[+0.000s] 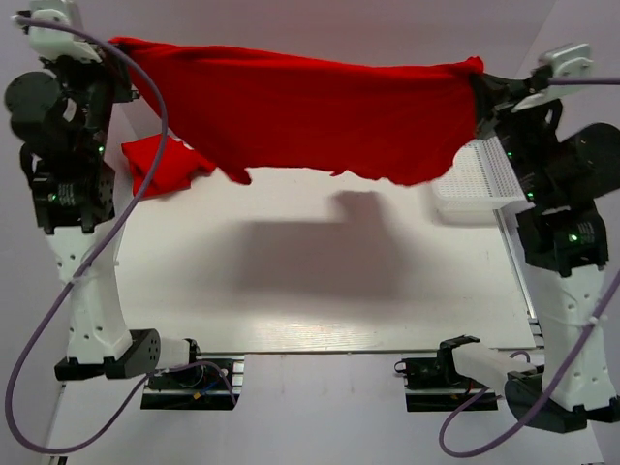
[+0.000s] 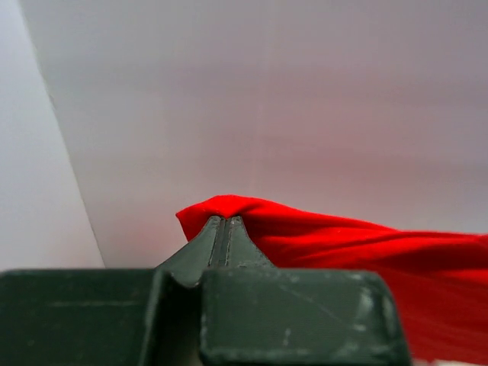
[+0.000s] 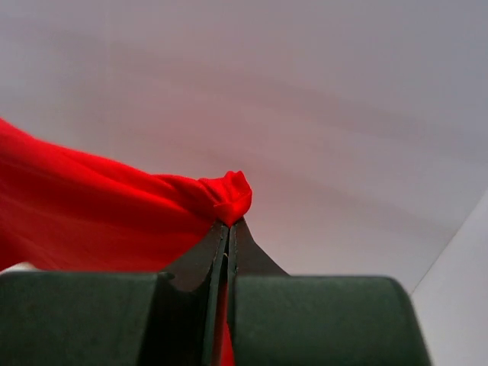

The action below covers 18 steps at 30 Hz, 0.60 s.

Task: Fold and stack the t-shirts
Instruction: Flatten out the tshirt

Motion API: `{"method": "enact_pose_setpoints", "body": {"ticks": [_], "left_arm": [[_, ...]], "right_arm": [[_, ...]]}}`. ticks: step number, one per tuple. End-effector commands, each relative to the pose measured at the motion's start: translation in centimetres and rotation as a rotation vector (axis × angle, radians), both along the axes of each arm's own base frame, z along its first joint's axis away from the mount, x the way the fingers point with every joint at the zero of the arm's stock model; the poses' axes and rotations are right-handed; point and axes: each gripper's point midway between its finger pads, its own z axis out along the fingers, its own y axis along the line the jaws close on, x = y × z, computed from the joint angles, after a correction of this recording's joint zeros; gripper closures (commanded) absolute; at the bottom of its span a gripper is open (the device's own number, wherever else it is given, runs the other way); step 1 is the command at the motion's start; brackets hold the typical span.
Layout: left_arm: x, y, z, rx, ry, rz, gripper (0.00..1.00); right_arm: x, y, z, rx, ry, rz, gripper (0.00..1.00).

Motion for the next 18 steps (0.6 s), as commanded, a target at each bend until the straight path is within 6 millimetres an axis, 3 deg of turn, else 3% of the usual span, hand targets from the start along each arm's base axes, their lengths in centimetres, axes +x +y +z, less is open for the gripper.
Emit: {"method": "enact_pose_setpoints", "body": {"ticks": [1,4,5,6,7,10,14,15,17,18], "left_arm": [[-6.4,1.9,5.3,0.003,-0.147,0.115,1.0],[-9.4,2.5,7.1,-0.001,-0.204,0.16,1.0],[-9.4,2.8,7.1,-0.006,-0.203,0.174,1.0],[-11.2,3.0,7.8,0.0,-0.233,0.187,1.0],[-11.7,3.1,7.6,-0.004,-0.233,0.196,1.0],[-15.2,2.7,8.0,0.001,-0.265,0.178,1.0],[-19.2,2.3,7.6,-0.017,-0.266,0.159,1.0],[-19.9,2.4,7.4,-0.031,-0.263,0.164,1.0],[-20.3,2.6,6.3,-0.036,-0.233,0.169,1.0],[-19.6,2.6,5.2,-0.033,-0.198,0.17,1.0]], "right_arm": [[-4.6,-2.4,4.6,0.02,-0.133,-0.066,1.0],[-6.9,-2.9,6.6,0.031,-0.171,-0.068,1.0],[-7.1,-3.0,6.1,0.018,-0.147,-0.068,1.0],[-8.0,-3.1,6.8,0.017,-0.168,-0.064,1.0],[-8.5,-3.2,7.0,0.022,-0.176,-0.065,1.0],[-13.2,-4.2,9.0,0.049,-0.267,-0.055,1.0],[-17.2,-4.2,9.9,0.044,-0.289,-0.002,1.0],[-17.8,-4.3,9.2,0.06,-0.256,0.008,1.0],[-16.8,-4.5,7.8,0.074,-0.204,-0.012,1.0],[-18.1,-4.9,7.3,0.107,-0.198,-0.007,1.0]]}}
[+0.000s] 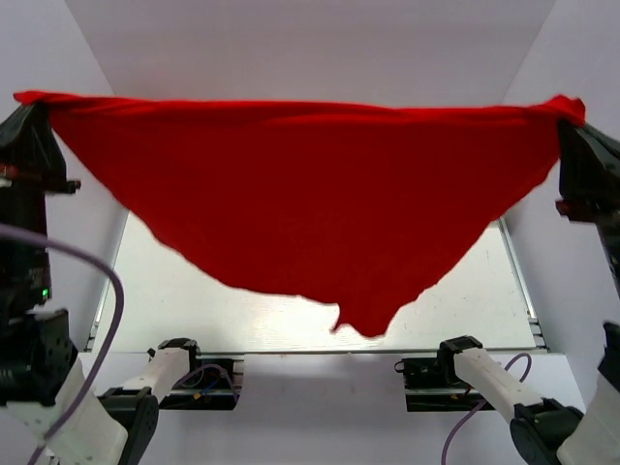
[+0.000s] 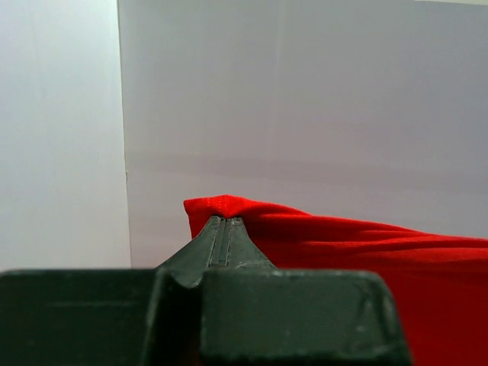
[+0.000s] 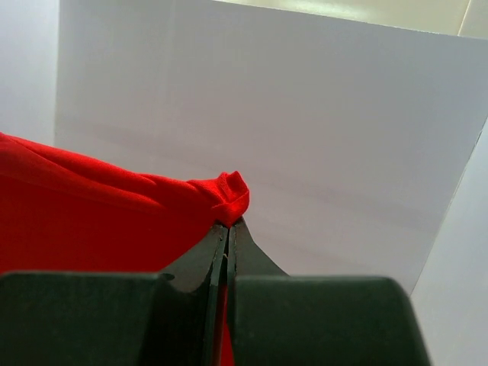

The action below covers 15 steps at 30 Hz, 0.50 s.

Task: Fold and stack the t-shirts
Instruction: Flatten out the tshirt

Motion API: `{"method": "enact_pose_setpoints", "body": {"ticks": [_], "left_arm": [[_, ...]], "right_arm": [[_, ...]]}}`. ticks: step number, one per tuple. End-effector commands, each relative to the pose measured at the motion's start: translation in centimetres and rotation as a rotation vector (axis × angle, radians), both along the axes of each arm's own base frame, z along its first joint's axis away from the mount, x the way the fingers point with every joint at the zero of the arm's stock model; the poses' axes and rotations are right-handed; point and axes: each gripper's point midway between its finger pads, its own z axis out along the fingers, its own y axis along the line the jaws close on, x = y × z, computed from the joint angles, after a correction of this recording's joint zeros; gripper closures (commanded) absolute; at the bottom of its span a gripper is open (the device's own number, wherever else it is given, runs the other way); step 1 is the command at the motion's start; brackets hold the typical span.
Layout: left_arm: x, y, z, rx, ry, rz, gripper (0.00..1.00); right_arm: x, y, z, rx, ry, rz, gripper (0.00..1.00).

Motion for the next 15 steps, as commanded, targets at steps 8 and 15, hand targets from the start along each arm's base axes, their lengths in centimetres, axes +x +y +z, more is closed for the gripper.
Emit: {"method": "enact_pose_setpoints", "body": {"ticks": [8,15], "left_arm": [[13.1,0.0,-19.2,-0.103,0.539,-0.014,1.0],[18.2,-1.9,-34.1,-0.171,0.803,-0.12,1.0]], "right_arm": [[8.2,1.0,-16.0,0.06,0.45,-0.029,1.0],[14.9,3.0,-32.8,0.081,0.714,-0.019,1.0]]}}
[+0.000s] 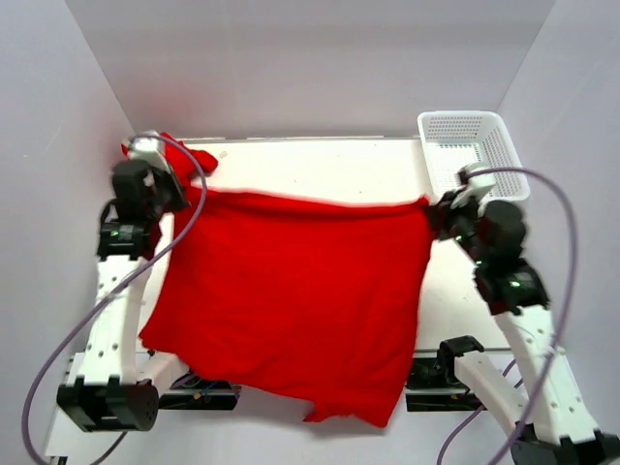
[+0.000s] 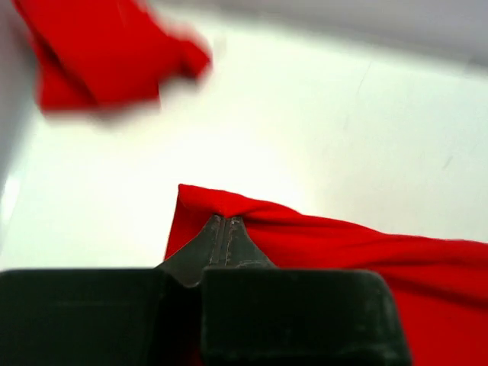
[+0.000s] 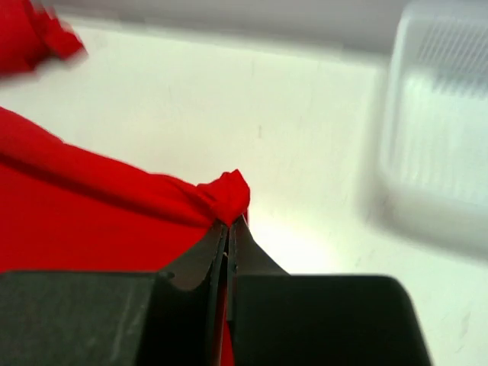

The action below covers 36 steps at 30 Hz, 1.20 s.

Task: Fold and stack the t-shirts
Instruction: Flatten out the tshirt

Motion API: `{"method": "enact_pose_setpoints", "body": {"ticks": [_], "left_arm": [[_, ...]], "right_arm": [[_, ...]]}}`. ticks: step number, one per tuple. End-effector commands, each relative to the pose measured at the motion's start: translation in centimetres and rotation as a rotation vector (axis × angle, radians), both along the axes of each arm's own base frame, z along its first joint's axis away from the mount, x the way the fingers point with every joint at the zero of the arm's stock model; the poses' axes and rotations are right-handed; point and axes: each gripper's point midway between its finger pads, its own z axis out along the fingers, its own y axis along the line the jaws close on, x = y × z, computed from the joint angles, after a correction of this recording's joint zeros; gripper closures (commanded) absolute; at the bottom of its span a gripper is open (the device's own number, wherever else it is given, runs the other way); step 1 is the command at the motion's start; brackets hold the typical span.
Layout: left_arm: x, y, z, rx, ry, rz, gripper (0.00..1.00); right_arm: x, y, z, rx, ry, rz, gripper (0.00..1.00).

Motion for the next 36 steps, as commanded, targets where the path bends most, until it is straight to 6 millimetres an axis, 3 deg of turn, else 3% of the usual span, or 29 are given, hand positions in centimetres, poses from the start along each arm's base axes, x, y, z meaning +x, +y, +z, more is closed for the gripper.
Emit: {"method": "enact_pose_setpoints", "body": {"ticks": [1,2,4,5,7,8,10,11,12,14,15,18,19,20,21,22,23,24,29,30,32,34,35,36], "left_arm": [[0.7,-0.8,-1.6,-0.062,-0.03,-0.026,1.0],[1.1,-1.0,-4.6,-0.079,0.031,-0.028,1.0],[2.6,-1.2,-7.5,-0.096,0.064,-0.033,1.0],[2.8,-1.1,-10.4,-0.118,0.117,-0.012,1.0],[4.0,-1.1,-13.4,-0.129,0.142,-0.006,1.0],[4.9,-1.1,-16.1,-0.131,0.201,-0.002,1.0],[6.6,-0.8,-17.9,-0.141,0.218,0.012,1.0],[7.4,-0.8,-21.0,-0.155,0.295,0.023,1.0],[8.0,-0.6,-22.2,-0.152,0.321,0.033,1.0],[9.9,-0.8,-23.0,-0.14,0.329,0.039,1.0],[10.6,-0.5,-23.8,-0.134,0.34,0.052,1.0],[13.0,-0.7,-26.5,-0.139,0.393,0.045,1.0],[14.2,-0.8,-26.1,-0.143,0.376,0.036,1.0],[14.5,-0.8,-27.6,-0.144,0.407,0.038,1.0],[15.4,-0.8,-27.3,-0.144,0.397,0.037,1.0],[15.6,-0.6,-27.7,-0.138,0.402,0.047,1.0],[15.5,-0.6,-28.8,-0.138,0.427,0.049,1.0],[16.1,-0.3,-28.6,-0.136,0.412,0.071,1.0],[17.7,0.3,-27.9,-0.143,0.387,0.09,1.0],[17.5,0.3,-28.5,-0.142,0.405,0.091,1.0],[17.8,0.3,-28.1,-0.142,0.395,0.09,1.0],[17.6,-0.1,-28.1,-0.133,0.391,0.077,1.0],[17.6,-0.4,-28.1,-0.14,0.392,0.063,0.99],[17.6,-0.5,-28.1,-0.135,0.393,0.05,0.99]], "right_arm": [[2.0,0.1,-1.1,0.063,-0.069,-0.031,1.0],[2.8,0.4,-3.3,0.068,-0.034,-0.033,1.0],[4.3,1.3,-9.5,0.055,0.108,-0.015,1.0],[5.6,1.8,-9.9,0.075,0.094,-0.011,1.0],[6.3,2.2,-13.3,0.071,0.161,-0.005,1.0],[8.0,2.7,-15.5,0.066,0.201,-0.005,1.0],[9.3,3.2,-16.4,0.072,0.217,0.005,1.0],[10.3,3.7,-19.7,0.047,0.29,0.016,1.0],[11.6,4.0,-19.0,0.053,0.271,0.015,1.0],[12.9,4.4,-22.9,0.027,0.359,0.02,1.0],[14.2,4.7,-22.1,0.032,0.336,0.024,1.0],[16.7,5.5,-24.5,0.015,0.378,0.041,1.0],[18.3,5.7,-23.1,0.02,0.344,0.04,1.0],[18.6,5.8,-23.5,0.013,0.354,0.038,1.0],[19.0,5.6,-25.4,-0.004,0.397,0.025,1.0],[20.2,5.7,-24.1,-0.003,0.368,0.02,1.0],[20.3,5.4,-24.7,-0.012,0.384,0.008,1.0],[20.6,5.2,-25.5,-0.027,0.399,0.007,1.0],[21.9,3.8,-24.5,-0.027,0.392,-0.056,1.0],[22.1,3.8,-24.1,-0.027,0.397,-0.047,1.0],[20.9,4.0,-25.6,-0.048,0.481,-0.025,1.0],[20.6,4.4,-25.6,-0.044,0.485,0.013,0.85],[20.2,4.7,-25.8,-0.042,0.486,0.036,0.57],[20.4,4.9,-25.2,-0.043,0.463,0.058,0.43]]}}
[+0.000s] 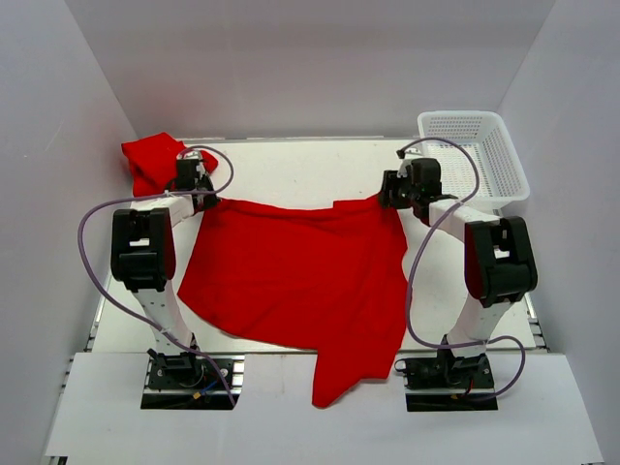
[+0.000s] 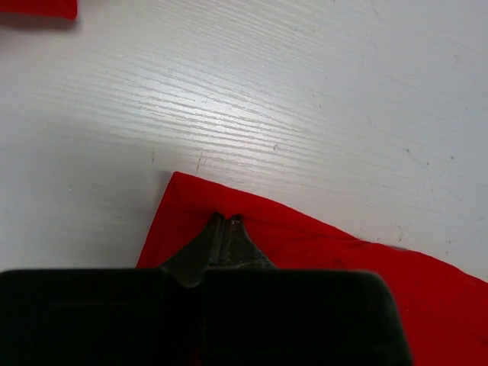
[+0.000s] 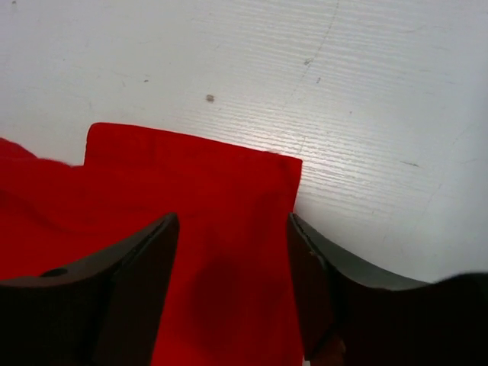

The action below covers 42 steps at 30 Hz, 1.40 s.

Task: Fold and stack the t-shirts
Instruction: Flatten out the tshirt

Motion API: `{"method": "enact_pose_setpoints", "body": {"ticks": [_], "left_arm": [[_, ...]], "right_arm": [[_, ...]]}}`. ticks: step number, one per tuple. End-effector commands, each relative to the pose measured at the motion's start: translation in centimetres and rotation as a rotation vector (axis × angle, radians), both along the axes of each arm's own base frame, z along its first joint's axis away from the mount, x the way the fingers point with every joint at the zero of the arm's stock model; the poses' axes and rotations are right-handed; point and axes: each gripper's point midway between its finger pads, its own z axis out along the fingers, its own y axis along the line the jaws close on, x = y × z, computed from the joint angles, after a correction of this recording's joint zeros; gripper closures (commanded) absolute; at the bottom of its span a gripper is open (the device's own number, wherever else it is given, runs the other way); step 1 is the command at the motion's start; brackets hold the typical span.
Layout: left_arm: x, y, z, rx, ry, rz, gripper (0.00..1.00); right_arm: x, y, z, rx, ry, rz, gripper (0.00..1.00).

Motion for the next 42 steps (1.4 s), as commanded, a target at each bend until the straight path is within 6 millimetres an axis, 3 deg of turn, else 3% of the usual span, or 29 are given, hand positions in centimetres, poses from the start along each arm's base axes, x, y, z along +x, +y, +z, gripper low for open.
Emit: {"method": "enact_pose_setpoints", "body": {"ticks": [1,2,3,7,8,9,12,15,17,19,23,25,27,31,32,34,36,40,42], "left_arm": [[1.0,-0.4,2.2,0.003,-0.06,-0.021,0.97],[0.8,-0.5,1.8,0.004,-0.051,-0.034,0.95],[0.7,-0.5,1.8,0.004,-0.051,-0.034,0.95],[0.3,-0.8,2.3,0.004,-0.051,-0.064,0.88],[-0.2,-1.0,2.2,-0.004,-0.047,-0.073,0.86],[-0.6,-1.1,2.1,-0.004,-0.043,-0.073,0.82],[-1.2,-1.1,1.7,-0.005,-0.037,-0.073,0.78],[-1.8,-1.2,1.8,-0.011,-0.034,-0.079,0.67],[-2.4,-1.2,1.4,-0.012,-0.023,-0.079,0.55],[-2.5,-1.2,1.8,-0.012,-0.025,-0.079,0.5],[-2.6,-1.1,3.1,-0.003,-0.049,-0.072,0.29],[-2.4,-1.1,3.8,-0.003,-0.058,-0.072,0.27],[-1.8,-0.6,6.1,0.001,-0.111,-0.062,0.26],[-1.6,-1.0,8.2,0.011,-0.159,-0.078,0.23],[-1.6,-1.0,8.2,0.011,-0.159,-0.078,0.21],[-1.4,-1.4,9.0,-0.003,-0.188,-0.099,0.21],[-1.4,-1.7,8.5,-0.012,-0.176,-0.108,0.21],[-1.4,-2.0,8.5,-0.024,-0.177,-0.124,0.21],[-1.3,-2.2,8.5,-0.029,-0.187,-0.132,0.21]], "right_arm": [[0.1,1.1,1.6,0.017,-0.031,0.091,0.33],[0.4,1.5,2.6,0.021,-0.051,0.105,0.22],[1.1,1.9,4.1,0.025,-0.087,0.136,0.2],[3.3,3.9,8.3,0.059,-0.153,0.202,0.19],[3.5,4.2,6.9,0.041,-0.125,0.219,0.19],[4.5,4.8,8.8,0.043,-0.163,0.235,0.19],[4.8,6.1,6.4,0.005,-0.122,0.276,0.21],[4.5,7.0,3.0,-0.027,-0.053,0.296,0.26],[4.4,7.4,1.4,-0.05,-0.026,0.307,0.26],[3.8,7.4,-0.4,-0.076,0.02,0.302,0.26],[2.5,8.1,-2.2,-0.09,0.062,0.319,0.23],[2.2,8.2,-2.5,-0.101,0.064,0.323,0.23],[1.5,8.4,-3.1,-0.113,0.075,0.333,0.23],[0.0,8.9,-3.8,-0.111,0.097,0.346,0.27],[-0.9,8.5,-4.9,-0.122,0.123,0.342,0.29],[-1.3,8.7,-4.8,-0.126,0.105,0.345,0.34],[-2.6,8.2,-6.2,-0.147,0.142,0.339,0.44],[-3.2,8.1,-6.2,-0.156,0.124,0.324,0.71],[-3.7,8.0,-5.9,-0.157,0.118,0.315,0.79]]}}
